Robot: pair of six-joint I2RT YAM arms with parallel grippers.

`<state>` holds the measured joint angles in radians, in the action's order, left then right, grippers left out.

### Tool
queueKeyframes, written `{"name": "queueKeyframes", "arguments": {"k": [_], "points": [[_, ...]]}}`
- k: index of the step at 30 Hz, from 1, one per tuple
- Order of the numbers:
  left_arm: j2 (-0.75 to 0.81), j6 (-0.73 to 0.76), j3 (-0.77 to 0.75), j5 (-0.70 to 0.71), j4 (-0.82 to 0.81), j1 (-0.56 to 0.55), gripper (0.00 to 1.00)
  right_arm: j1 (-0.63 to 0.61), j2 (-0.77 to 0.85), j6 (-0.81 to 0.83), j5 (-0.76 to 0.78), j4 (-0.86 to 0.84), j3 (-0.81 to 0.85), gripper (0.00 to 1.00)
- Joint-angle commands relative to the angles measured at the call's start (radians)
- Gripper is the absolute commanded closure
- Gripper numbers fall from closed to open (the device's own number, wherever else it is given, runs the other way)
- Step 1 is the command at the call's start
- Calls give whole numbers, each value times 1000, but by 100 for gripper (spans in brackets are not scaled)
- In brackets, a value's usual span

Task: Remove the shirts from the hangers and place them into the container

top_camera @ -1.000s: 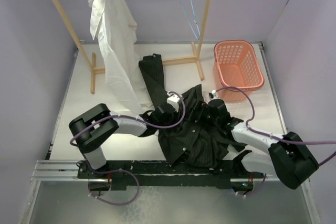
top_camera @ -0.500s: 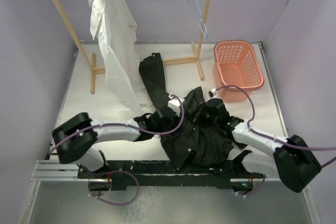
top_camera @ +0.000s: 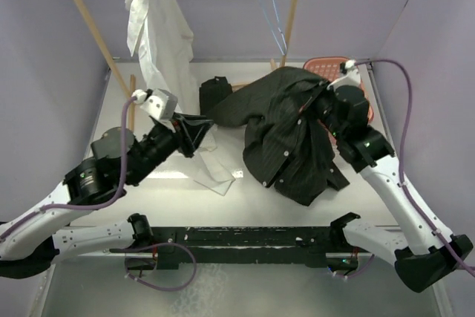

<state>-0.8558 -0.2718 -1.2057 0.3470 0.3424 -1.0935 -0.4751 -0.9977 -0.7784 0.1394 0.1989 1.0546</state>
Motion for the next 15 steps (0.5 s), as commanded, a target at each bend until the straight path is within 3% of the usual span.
{"name": "queueKeyframes", "arguments": {"k": [1, 15], "points": [[18, 117, -33, 114, 206, -2, 73, 89, -71, 104, 27, 64, 222, 100], [137, 259, -6, 245, 244, -2, 70, 227, -326, 236, 137, 259, 913, 100]]}}
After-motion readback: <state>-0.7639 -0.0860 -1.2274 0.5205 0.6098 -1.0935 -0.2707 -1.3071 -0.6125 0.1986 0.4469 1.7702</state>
